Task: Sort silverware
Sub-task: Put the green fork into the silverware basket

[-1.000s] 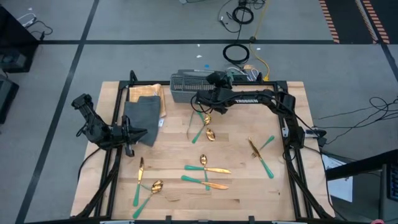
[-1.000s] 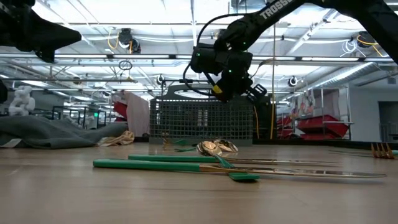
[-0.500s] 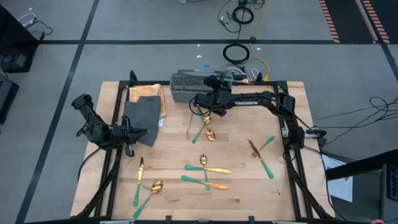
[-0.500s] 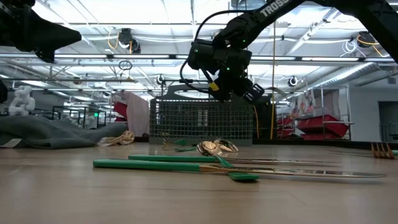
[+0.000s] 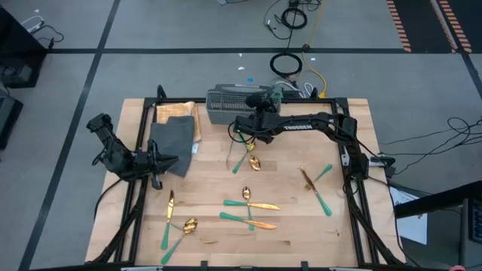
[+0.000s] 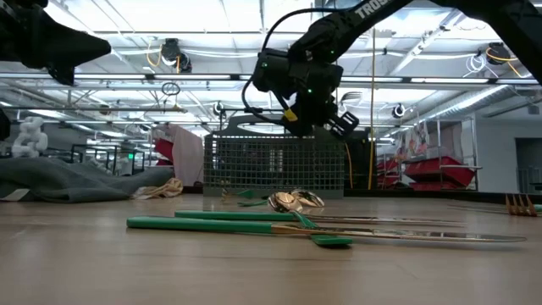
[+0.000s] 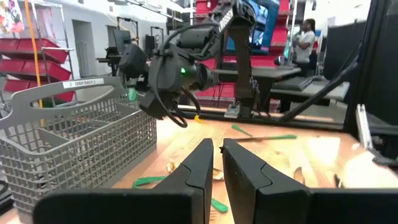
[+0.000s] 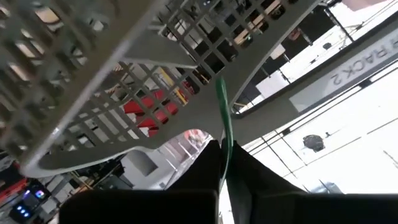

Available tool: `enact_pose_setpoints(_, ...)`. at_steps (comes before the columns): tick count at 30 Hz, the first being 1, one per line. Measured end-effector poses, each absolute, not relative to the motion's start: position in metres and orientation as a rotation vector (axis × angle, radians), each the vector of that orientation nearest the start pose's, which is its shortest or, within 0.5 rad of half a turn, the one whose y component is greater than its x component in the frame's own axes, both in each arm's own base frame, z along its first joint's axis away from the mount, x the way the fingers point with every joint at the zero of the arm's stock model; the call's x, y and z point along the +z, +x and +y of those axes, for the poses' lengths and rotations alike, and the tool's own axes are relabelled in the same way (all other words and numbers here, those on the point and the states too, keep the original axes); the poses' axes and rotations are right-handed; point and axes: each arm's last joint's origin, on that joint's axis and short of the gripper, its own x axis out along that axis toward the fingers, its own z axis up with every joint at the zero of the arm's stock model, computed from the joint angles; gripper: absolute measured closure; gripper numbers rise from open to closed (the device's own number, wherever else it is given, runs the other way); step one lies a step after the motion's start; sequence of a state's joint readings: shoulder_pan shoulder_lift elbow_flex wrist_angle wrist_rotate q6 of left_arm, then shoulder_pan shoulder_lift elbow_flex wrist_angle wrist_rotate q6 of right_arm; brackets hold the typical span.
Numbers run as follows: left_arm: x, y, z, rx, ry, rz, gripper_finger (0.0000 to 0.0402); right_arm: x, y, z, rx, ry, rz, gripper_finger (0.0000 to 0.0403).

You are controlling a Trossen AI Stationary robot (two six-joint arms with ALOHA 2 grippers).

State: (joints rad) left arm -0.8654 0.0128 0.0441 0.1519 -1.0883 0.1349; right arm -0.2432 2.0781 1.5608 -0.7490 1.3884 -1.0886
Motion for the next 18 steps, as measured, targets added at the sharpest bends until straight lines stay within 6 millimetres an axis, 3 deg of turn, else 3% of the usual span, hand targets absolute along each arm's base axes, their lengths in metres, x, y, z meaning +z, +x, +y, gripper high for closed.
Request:
enact_pose_setpoints(9, 0.196, 0.071, -0.04, 0.256, -0.095, -0.138, 0.0359, 0.195, 0.398, -0.104, -0.541, -1.584, 1.941, 0.0402)
enact_pose_setpoints(13, 0.197, 0.072, -0.038, 0.285, -0.115, -0.145, 0.0359, 0.198, 0.403, -0.078, -0.533, -1.631, 1.87, 0.0402)
enact_pose_setpoints(18, 0.202, 0.073, -0.032, 0.361, -0.167, -0.189, 0.0359, 0.199, 0.41, -0.032, -0.486, -1.727, 1.765, 0.0403)
